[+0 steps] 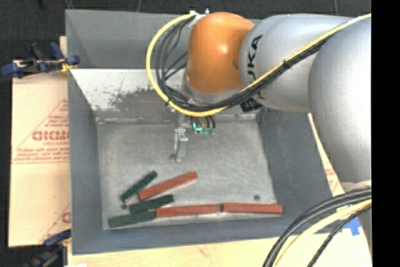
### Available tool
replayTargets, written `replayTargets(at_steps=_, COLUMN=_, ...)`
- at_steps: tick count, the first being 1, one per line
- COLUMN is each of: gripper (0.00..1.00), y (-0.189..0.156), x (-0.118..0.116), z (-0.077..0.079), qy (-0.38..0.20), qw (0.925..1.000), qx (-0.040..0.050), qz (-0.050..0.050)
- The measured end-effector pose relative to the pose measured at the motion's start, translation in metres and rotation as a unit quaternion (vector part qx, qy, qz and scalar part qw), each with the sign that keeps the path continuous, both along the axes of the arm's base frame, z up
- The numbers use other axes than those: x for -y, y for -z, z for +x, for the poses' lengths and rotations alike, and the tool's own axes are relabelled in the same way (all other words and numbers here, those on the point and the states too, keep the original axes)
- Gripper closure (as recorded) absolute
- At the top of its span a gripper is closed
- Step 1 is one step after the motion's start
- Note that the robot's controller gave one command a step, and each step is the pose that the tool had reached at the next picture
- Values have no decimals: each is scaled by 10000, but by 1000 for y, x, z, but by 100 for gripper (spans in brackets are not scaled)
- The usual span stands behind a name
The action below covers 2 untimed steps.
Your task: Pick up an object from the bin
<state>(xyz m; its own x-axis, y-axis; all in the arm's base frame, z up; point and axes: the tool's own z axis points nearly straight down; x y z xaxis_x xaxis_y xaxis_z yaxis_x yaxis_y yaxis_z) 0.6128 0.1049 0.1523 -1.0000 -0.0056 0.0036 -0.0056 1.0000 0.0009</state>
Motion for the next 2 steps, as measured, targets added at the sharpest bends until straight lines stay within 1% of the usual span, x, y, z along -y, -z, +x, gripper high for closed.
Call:
replayTargets(at_steps=1, gripper=0, y=82, x=0, z=-39, qy=-1536, qw=9881, qx=26, qz=-2)
replayTargets(at_steps=2, gripper=0, y=50, x=-3, z=-49, qy=-1112, qw=9938, qx=50, qz=7)
